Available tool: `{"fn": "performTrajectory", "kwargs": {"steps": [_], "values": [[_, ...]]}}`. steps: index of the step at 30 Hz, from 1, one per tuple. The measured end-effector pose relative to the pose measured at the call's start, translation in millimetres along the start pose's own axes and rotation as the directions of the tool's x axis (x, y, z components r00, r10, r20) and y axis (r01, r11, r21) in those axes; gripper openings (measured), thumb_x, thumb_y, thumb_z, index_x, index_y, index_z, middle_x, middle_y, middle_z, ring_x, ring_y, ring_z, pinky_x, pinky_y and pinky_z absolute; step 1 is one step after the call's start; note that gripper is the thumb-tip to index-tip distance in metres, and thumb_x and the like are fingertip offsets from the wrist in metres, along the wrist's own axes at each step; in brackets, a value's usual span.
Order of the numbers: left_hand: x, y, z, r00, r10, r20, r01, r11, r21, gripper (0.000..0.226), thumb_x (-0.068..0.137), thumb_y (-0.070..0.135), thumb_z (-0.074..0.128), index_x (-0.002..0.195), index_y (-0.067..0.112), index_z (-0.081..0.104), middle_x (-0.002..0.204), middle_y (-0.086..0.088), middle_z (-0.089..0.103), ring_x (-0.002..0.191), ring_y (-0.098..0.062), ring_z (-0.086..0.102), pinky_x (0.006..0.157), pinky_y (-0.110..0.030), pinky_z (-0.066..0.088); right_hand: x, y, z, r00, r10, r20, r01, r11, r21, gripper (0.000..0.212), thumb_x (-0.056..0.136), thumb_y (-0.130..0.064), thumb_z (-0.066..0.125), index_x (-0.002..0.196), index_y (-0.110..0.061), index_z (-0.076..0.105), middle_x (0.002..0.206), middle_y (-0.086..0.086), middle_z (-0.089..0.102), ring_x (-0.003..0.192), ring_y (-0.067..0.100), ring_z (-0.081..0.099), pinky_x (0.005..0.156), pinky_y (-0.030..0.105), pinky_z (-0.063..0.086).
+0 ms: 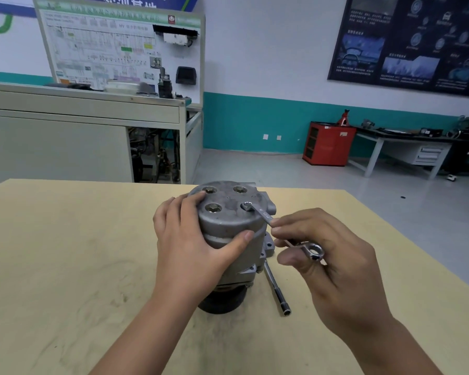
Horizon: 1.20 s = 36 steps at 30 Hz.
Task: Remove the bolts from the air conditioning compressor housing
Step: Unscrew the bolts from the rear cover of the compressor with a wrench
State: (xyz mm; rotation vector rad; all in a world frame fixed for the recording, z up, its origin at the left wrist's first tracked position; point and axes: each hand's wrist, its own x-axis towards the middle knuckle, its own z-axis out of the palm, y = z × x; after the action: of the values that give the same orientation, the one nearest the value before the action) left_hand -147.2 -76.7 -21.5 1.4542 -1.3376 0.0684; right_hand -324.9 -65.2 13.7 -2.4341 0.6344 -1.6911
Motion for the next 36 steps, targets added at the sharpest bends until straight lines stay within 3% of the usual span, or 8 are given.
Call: {"fn": "performTrajectory", "kwargs": {"steps": [4,11,21,25,29,32,34,36], "values": [[1.2,0.2,1.8,1.0,0.0,0.001,0.0,1.0,0.025,0.092,0.056,0.076,0.051,0.126,0.018,0.048,0.126,0.002,0.048,0.127,-0.018,0.026,0.106,-0.036,0.03,-0.6,3.6,3.3,0.999,0.012,-0.044,-0.008,0.995,0.102,0.029,0.087,-0.047,0.057,0.086,-0.021,0.068,0.097,-0.01,0.067,0.082,0.006,0.065,0.073,0.021,0.049],[1.1,-0.2,1.6,0.999,-0.005,0.036,0.004,0.999,0.041,0.092,0.057,0.077,0.051,0.128,0.019,0.046,0.127,0.001,0.047,0.127,-0.02,0.026,0.106,-0.041,0.034,-9.0,15.9,6.3,0.993,0.051,-0.103,-0.024,0.968,0.25,0.036,0.094,-0.044,0.049,0.083,-0.013,0.066,0.097,-0.003,0.068,0.077,0.02,0.067,0.068,0.028,0.052],[-0.4,-1.3,-1.4,0.999,-0.009,0.038,0.009,1.0,-0.009,0.091,0.056,0.075,0.053,0.128,0.019,0.046,0.127,0.003,0.044,0.127,-0.014,0.024,0.106,-0.034,0.03,0.0,35.9,-7.1,0.948,0.308,-0.086,-0.199,0.779,0.595,0.053,0.085,-0.055,0.054,0.087,-0.002,0.049,0.092,0.005,0.07,0.058,0.024,0.06,0.067,0.032,0.052],[0.3,1.5,-4.5,0.998,-0.029,0.063,0.031,0.999,-0.032,0.089,0.054,0.074,0.052,0.127,0.023,0.045,0.126,0.008,0.041,0.127,-0.009,0.023,0.106,-0.033,0.029,11.9,55.6,-7.1,0.908,0.411,-0.084,-0.242,0.676,0.697,0.031,0.092,-0.04,0.037,0.087,-0.009,0.041,0.082,0.004,0.071,0.053,0.019,0.057,0.06,0.026,0.049],[8.6,5.5,-17.5,0.99,-0.059,0.126,0.062,0.998,-0.022,0.068,0.051,0.08,0.046,0.11,0.045,0.04,0.124,0.019,0.036,0.124,-0.001,0.026,0.111,-0.041,0.024,34.2,75.4,2.5,0.83,0.556,-0.05,-0.319,0.544,0.776,0.026,0.089,-0.037,0.031,0.088,-0.013,0.042,0.066,0.003,0.068,0.051,0.016,0.054,0.057,0.023,0.047],[26.5,14.7,-29.4,0.975,-0.002,0.223,-0.006,0.999,0.037,0.046,0.054,0.083,0.041,0.091,0.055,0.048,0.136,0.021,0.033,0.118,0.011,0.025,0.115,-0.046,0.015,52.8,87.7,14.3,0.781,0.624,-0.005,-0.355,0.451,0.818,0.028,0.095,-0.035,0.029,0.09,-0.012,0.044,0.056,-0.003,0.062,0.054,0.011,0.056,0.058,0.022,0.045],[43.3,23.9,-32.8,0.929,0.076,0.362,-0.087,0.996,0.016,0.034,0.063,0.078,0.046,0.088,0.056,0.055,0.135,0.024,0.044,0.118,0.011,0.037,0.112,-0.048,0.024,63.8,94.8,22.4,0.75,0.66,0.04,-0.398,0.402,0.825,0.03,0.1,-0.033,0.025,0.092,-0.012,0.046,0.054,-0.002,0.059,0.055,0.011,0.056,0.062,0.024,0.044],[60.3,31.7,-31.9,0.869,0.111,0.482,-0.112,0.993,-0.026,0.024,0.075,0.066,0.058,0.089,0.048,0.067,0.114,0.029,0.06,0.108,0.009,0.05,0.104,-0.037,0.036,73.9,99.2,29.5,0.72,0.687,0.095,-0.457,0.367,0.81,0.03,0.102,-0.031,0.027,0.096,-0.011,0.048,0.054,0.0,0.056,0.055,0.013,0.053,0.065,0.028,0.043]]}}
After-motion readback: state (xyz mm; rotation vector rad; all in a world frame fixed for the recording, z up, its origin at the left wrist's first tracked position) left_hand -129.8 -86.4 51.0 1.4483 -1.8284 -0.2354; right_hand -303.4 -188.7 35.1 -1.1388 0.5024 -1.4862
